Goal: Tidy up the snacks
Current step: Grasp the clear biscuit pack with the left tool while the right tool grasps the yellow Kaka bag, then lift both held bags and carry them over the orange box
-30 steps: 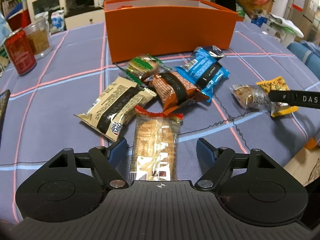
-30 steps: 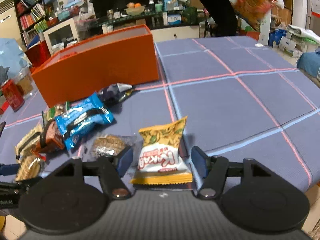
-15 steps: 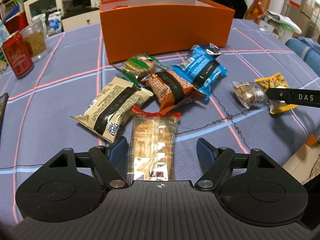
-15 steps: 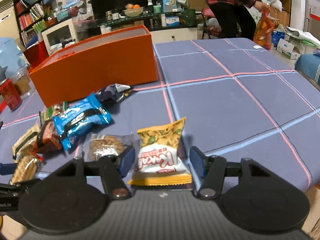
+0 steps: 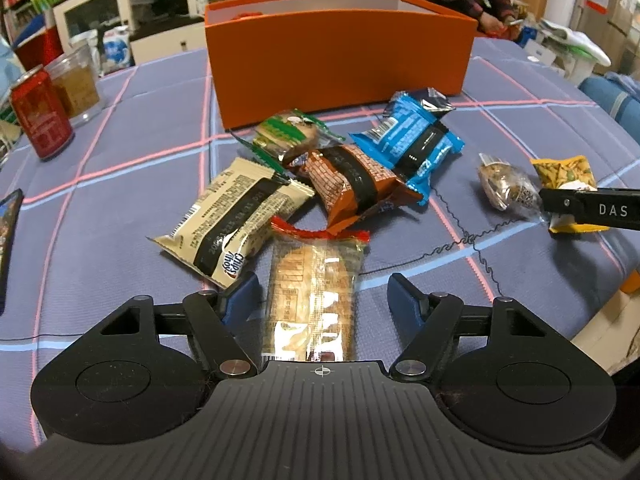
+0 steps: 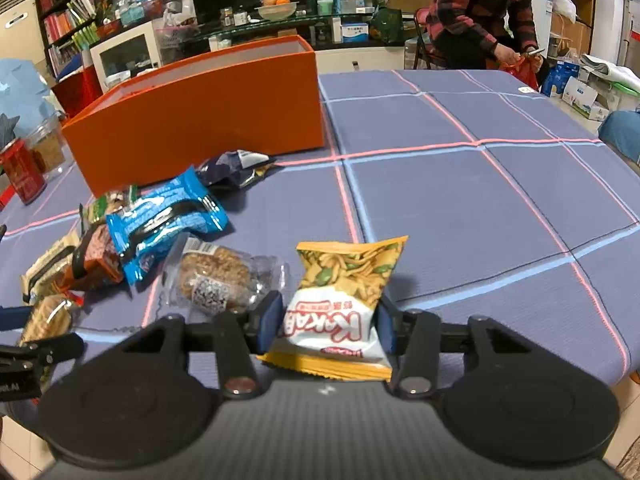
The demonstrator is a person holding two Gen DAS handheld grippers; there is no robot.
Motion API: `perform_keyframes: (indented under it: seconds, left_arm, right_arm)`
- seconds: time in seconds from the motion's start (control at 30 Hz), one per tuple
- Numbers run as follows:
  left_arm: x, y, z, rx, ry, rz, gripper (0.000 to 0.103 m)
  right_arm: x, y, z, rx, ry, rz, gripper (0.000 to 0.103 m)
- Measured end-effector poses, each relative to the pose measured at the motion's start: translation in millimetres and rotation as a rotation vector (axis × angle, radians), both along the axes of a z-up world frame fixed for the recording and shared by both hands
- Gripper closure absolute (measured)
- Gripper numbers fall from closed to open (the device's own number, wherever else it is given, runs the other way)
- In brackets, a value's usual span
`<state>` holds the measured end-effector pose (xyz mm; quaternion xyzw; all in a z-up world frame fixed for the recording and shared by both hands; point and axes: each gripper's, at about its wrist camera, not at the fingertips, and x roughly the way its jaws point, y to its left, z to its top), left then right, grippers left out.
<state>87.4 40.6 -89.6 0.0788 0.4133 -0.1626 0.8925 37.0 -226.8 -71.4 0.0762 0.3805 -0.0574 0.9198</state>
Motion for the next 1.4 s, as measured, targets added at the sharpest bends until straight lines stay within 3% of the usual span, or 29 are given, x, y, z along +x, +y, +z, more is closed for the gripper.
perform_keyframes:
  seconds: [0.23, 0.43, 0.87, 1.2, 1.4]
  left_arm:
    - [0.1, 5.7, 0.1, 0.001, -0.001, 0.022, 0.067]
    - [-3.7, 0.9, 3.1, -0.003, -0.008, -0.014, 0.102]
    - [-4.0, 12.0, 8.0, -0.027, 0.017, 0.005, 0.103]
    - [-17.6, 13.2, 29.3, -0.038, -0.074, 0.015, 0.103]
    - [-21.6, 10.8, 38.6, 0.002, -0.116, 0.063, 0.103]
  right_arm:
    - [-0.1, 2.6, -0.1, -0.011, 0.004, 0.009, 0.054]
    - [-0.1, 2.4, 0.4, -0.005, 0.004, 0.014, 0.055]
    - [0.7, 4.5, 0.2, -0.014, 0.005, 0.02, 0.053]
    - [-2.3, 3.2, 7.2, -0.031, -0.015, 0.033, 0.062]
    - [-6.6, -1.8, 21.5, -0.067, -0.057, 0.02, 0.062]
